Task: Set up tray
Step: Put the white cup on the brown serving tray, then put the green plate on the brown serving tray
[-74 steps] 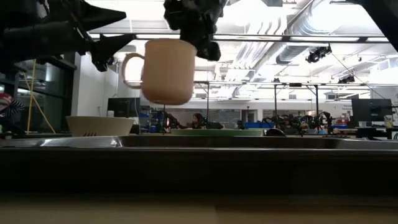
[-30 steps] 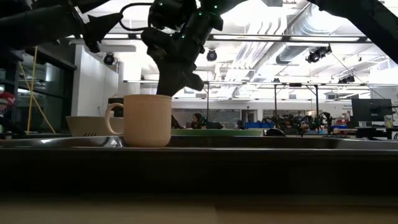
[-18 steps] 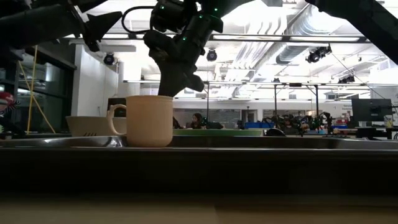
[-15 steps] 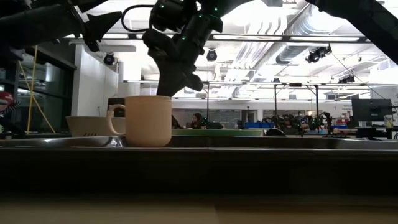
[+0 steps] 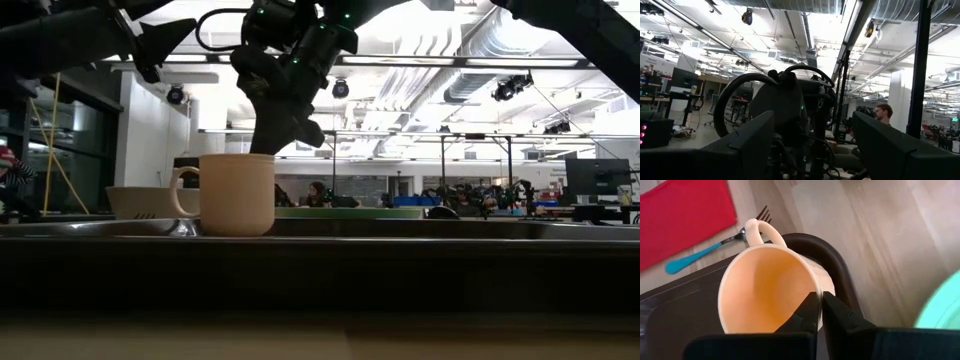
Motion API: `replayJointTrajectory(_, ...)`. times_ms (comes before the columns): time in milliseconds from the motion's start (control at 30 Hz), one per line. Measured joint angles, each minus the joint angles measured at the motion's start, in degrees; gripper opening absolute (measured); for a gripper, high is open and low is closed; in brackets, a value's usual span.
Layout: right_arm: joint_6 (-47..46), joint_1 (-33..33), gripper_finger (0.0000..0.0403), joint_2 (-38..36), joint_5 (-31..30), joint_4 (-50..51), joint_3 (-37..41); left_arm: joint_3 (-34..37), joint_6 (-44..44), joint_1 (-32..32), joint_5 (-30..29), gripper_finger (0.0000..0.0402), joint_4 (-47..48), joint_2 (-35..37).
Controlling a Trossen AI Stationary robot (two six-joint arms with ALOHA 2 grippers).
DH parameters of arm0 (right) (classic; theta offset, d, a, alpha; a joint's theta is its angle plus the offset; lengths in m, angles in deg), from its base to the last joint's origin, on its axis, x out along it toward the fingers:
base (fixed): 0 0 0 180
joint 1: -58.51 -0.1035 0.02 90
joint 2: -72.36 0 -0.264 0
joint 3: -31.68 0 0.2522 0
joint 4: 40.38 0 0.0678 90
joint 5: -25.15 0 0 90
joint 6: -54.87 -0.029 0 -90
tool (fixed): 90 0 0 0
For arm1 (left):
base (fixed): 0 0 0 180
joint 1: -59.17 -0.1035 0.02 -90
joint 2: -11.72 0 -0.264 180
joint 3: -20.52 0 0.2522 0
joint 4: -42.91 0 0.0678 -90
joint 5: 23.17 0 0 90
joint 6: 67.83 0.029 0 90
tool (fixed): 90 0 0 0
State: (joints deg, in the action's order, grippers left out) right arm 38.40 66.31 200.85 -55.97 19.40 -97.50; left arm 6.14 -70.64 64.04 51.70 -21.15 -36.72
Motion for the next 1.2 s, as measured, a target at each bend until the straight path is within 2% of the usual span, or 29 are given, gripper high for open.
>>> replayJointTrajectory(500,-0.1,0.4,0.0005,0.0,2.0,0.1,0.0,0.0,0.0,0.0,0.0,0.0299,0.0,0.0)
replayJointTrajectory(867,-0.1,0.5,0.0121,0.0,0.7,0.4,0.0,0.0,-0.1,0.0,0.0,0.0299,0.8,0.0)
replayJointTrajectory(1200,0.0,0.5,0.0166,-0.1,1.0,1.1,0.0,0.0,-0.7,0.0,1.9,0.0299,1.5,0.0)
